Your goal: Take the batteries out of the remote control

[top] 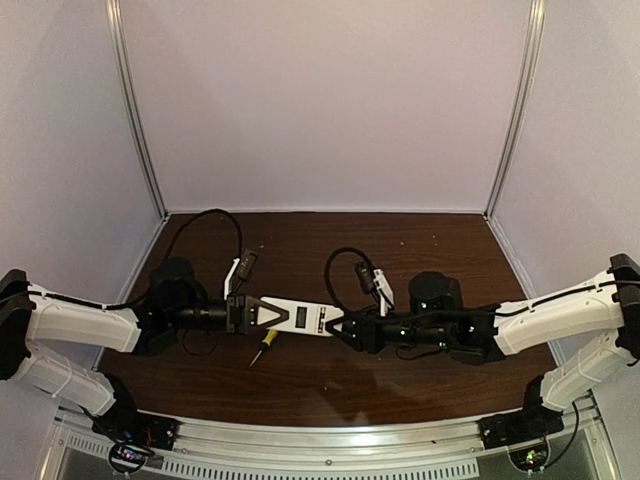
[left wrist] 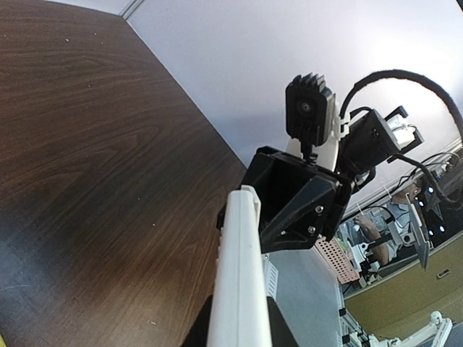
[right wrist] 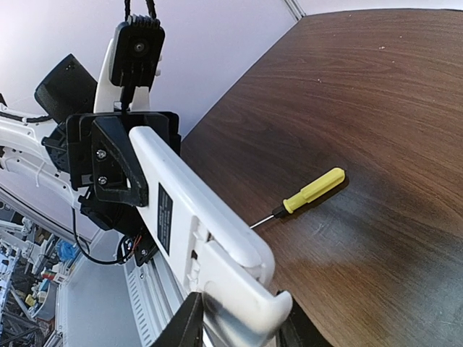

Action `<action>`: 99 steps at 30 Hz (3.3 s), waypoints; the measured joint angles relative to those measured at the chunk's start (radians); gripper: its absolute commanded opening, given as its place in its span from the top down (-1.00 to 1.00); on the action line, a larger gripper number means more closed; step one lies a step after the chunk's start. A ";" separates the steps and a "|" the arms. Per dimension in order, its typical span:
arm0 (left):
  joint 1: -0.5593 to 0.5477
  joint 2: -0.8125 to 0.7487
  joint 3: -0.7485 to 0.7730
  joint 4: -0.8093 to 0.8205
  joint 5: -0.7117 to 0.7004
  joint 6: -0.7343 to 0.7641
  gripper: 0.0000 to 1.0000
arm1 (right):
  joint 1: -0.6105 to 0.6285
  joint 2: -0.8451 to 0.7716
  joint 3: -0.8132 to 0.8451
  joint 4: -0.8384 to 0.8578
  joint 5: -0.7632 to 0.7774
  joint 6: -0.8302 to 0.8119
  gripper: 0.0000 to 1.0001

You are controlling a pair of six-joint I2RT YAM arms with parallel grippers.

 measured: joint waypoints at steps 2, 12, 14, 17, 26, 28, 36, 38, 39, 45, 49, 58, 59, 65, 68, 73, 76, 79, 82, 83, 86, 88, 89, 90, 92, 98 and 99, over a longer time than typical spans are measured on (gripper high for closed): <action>0.000 0.000 0.000 0.000 0.000 0.000 1.00 | 0.000 -0.011 -0.008 -0.009 0.000 -0.006 0.31; 0.000 0.001 0.014 -0.001 0.000 0.003 1.00 | 0.000 -0.031 -0.013 -0.024 0.001 -0.010 0.37; 0.000 0.001 0.014 -0.003 0.000 0.008 1.00 | 0.000 -0.031 -0.013 -0.028 0.001 -0.011 0.39; 0.000 0.001 0.015 -0.011 -0.001 0.012 1.00 | 0.000 -0.031 -0.013 -0.034 0.001 -0.011 0.40; 0.000 -0.005 0.016 -0.045 -0.027 0.032 1.00 | 0.000 -0.042 -0.013 -0.048 0.001 -0.017 0.46; 0.000 -0.008 0.016 -0.053 -0.036 0.039 1.00 | 0.000 -0.042 -0.013 -0.050 0.001 -0.017 0.47; 0.000 -0.029 0.018 -0.092 -0.064 0.056 1.00 | 0.000 -0.042 -0.013 -0.055 0.001 -0.017 0.60; 0.000 -0.029 0.019 -0.098 -0.069 0.059 1.00 | 0.000 -0.042 -0.013 -0.055 0.001 -0.017 0.63; 0.000 -0.029 0.019 -0.101 -0.072 0.061 1.00 | 0.000 -0.042 -0.013 -0.055 0.001 -0.017 0.64; 0.000 -0.029 0.027 -0.111 -0.085 0.067 1.00 | 0.000 -0.042 -0.013 -0.055 0.002 -0.017 0.66; 0.000 -0.029 0.028 -0.116 -0.087 0.069 1.00 | 0.000 -0.042 -0.013 -0.054 0.002 -0.017 0.70; 0.000 -0.029 0.028 -0.135 -0.101 0.076 1.00 | 0.003 -0.010 -0.010 -0.029 -0.005 -0.015 1.00; 0.000 -0.029 0.029 -0.140 -0.103 0.077 1.00 | 0.002 -0.005 -0.008 -0.028 -0.005 -0.017 1.00; 0.000 -0.030 0.029 -0.152 -0.106 0.082 1.00 | 0.003 0.004 -0.002 -0.023 -0.016 -0.017 1.00; 0.000 -0.032 0.029 -0.153 -0.108 0.084 1.00 | 0.006 0.003 0.003 -0.022 -0.019 -0.018 1.00; 0.000 -0.040 0.029 -0.157 -0.110 0.090 1.00 | 0.007 -0.014 0.004 -0.031 -0.024 -0.019 1.00; 0.000 -0.043 0.029 -0.158 -0.110 0.091 1.00 | 0.007 -0.045 0.003 -0.042 -0.023 -0.029 1.00; 0.000 -0.043 0.029 -0.159 -0.111 0.091 1.00 | 0.007 -0.090 -0.002 -0.051 -0.016 -0.035 1.00; 0.000 -0.044 0.029 -0.161 -0.112 0.092 1.00 | 0.007 -0.135 -0.013 -0.070 0.001 -0.040 1.00; 0.000 -0.044 0.029 -0.161 -0.114 0.093 1.00 | 0.007 -0.150 -0.016 -0.082 0.010 -0.042 1.00; 0.000 -0.051 0.030 -0.170 -0.124 0.098 1.00 | 0.007 -0.197 -0.021 -0.137 0.056 -0.051 1.00; 0.000 -0.066 0.031 -0.182 -0.134 0.105 1.00 | 0.007 -0.225 -0.022 -0.182 0.096 -0.058 1.00; 0.000 -0.079 0.031 -0.197 -0.143 0.109 1.00 | 0.007 -0.241 -0.022 -0.214 0.127 -0.060 1.00; 0.000 -0.088 0.032 -0.204 -0.151 0.113 1.00 | 0.007 -0.252 -0.022 -0.234 0.146 -0.062 1.00; 0.000 -0.108 0.032 -0.224 -0.169 0.122 1.00 | 0.008 -0.272 -0.022 -0.289 0.200 -0.066 1.00; 0.000 -0.145 0.036 -0.273 -0.220 0.150 1.00 | 0.009 -0.291 0.003 -0.496 0.365 -0.071 1.00; 0.000 -0.146 0.037 -0.280 -0.228 0.153 1.00 | 0.009 -0.289 0.018 -0.542 0.395 -0.070 1.00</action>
